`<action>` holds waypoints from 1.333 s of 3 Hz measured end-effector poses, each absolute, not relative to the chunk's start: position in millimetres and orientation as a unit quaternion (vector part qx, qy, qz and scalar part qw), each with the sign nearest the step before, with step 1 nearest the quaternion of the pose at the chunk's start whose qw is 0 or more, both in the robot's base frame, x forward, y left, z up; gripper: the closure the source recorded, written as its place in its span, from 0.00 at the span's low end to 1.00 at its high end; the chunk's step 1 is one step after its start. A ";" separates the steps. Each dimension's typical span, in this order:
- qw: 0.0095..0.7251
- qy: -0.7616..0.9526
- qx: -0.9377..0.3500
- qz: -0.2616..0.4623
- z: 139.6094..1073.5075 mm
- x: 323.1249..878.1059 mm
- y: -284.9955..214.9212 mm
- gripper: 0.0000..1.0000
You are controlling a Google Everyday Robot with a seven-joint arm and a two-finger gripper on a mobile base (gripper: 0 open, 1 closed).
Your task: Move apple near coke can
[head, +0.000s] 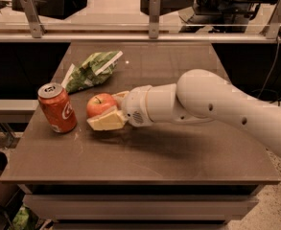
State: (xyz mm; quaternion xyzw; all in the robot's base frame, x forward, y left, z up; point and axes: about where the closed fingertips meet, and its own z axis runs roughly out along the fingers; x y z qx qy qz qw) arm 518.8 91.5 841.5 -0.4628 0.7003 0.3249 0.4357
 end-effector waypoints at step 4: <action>0.404 0.696 -0.488 0.338 836.2 507.2 109.5 0.37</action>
Offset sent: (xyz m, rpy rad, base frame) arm -0.0066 0.0104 -0.0053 -0.0229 0.0329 0.0481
